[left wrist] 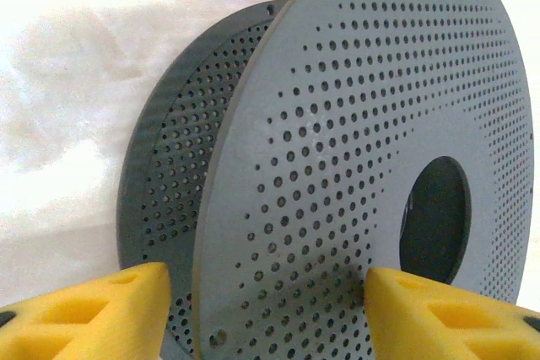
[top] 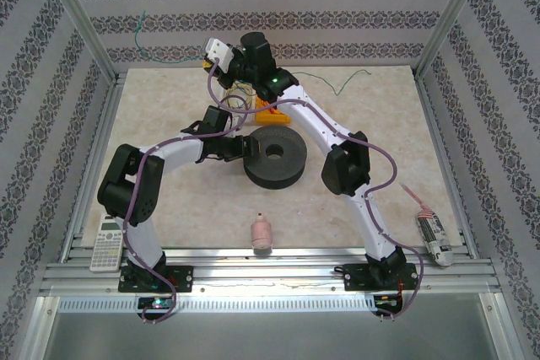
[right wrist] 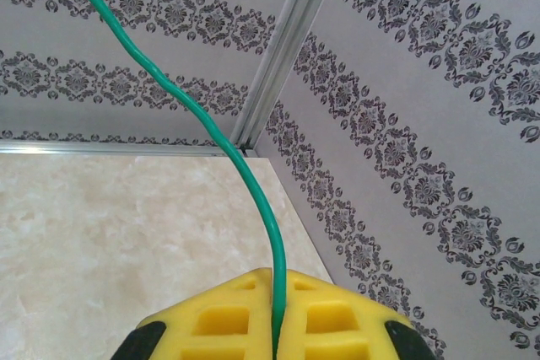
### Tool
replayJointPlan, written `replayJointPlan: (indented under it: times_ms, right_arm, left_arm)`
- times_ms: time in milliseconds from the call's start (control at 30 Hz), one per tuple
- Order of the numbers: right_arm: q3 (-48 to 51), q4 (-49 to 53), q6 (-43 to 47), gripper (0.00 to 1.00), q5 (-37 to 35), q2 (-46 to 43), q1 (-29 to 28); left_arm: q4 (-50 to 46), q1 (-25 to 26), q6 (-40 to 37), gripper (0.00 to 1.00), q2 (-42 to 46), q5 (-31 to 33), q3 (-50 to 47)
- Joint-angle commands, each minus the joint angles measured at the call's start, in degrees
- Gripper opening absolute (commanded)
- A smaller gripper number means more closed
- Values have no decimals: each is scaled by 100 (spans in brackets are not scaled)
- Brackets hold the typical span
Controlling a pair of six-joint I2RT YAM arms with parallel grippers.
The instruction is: Wrap the cables
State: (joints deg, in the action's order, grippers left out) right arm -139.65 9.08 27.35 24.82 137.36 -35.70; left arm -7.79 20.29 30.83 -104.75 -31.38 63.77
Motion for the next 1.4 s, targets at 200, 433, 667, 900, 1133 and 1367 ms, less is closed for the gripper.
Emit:
replayJointPlan:
  times_ms: [200, 433, 667, 900, 1133, 1367]
  right_arm:
    - [125, 59, -99, 0, -73, -86, 70]
    - [227, 46, -109, 0, -98, -123, 70]
    - [307, 46, -91, 0, -135, -174, 72]
    - [381, 7, -90, 0, -129, -244, 91]
    - [397, -73, -97, 0, -125, -245, 116]
    - [411, -198, -33, 0, -539, -148, 87]
  left_arm:
    - [525, 99, 273, 55, 47, -124, -3]
    - [363, 141, 226, 49, -87, -165, 148]
    - [328, 159, 278, 23, -130, -96, 118]
    - [-1101, 135, -412, 0, 477, 727, 454]
    - [-3836, 137, -1564, 0, 1375, 2799, 1504]
    - [-5156, 133, -2021, 0, 1606, 4273, 2159]
